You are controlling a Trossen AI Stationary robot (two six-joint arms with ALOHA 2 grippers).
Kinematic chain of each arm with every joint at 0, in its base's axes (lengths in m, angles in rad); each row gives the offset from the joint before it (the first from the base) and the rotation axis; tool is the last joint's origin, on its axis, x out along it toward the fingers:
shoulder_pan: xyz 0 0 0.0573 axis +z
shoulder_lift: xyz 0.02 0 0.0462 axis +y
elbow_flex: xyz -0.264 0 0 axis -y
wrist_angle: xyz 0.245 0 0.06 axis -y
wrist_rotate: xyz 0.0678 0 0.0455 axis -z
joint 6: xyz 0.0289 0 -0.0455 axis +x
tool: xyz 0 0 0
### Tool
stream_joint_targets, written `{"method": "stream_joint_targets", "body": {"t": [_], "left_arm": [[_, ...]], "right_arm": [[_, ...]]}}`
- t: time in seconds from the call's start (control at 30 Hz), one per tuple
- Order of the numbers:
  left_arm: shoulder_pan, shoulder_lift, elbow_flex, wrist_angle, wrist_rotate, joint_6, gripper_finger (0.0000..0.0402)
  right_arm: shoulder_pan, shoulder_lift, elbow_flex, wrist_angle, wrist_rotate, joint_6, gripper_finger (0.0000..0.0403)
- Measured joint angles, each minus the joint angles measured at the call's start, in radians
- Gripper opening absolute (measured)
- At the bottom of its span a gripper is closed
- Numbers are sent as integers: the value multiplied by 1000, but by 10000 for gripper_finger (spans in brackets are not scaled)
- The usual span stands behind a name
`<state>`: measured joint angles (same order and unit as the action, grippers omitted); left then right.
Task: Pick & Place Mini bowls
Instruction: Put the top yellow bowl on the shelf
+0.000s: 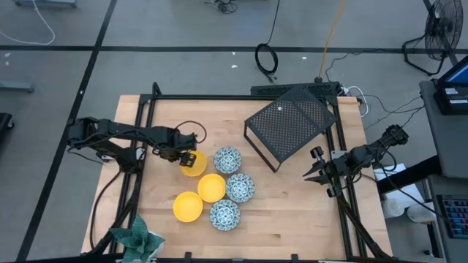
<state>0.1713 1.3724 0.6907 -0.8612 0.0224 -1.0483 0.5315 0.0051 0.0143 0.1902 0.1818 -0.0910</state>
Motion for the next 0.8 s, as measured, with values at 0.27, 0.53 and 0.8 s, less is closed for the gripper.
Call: {"method": "stream_joint_targets", "body": {"t": [0.27, 0.53, 0.8], "left_arm": [[0, 0, 0, -2, -2, -39, 255], [0, 0, 0, -2, 4, -73, 146], [-33, -16, 14, 0, -81, -24, 14]], "right_arm": [[0, 0, 0, 0, 0, 0, 43], [0, 0, 0, 0, 0, 0, 43], [0, 0, 0, 0, 0, 0, 43]]}}
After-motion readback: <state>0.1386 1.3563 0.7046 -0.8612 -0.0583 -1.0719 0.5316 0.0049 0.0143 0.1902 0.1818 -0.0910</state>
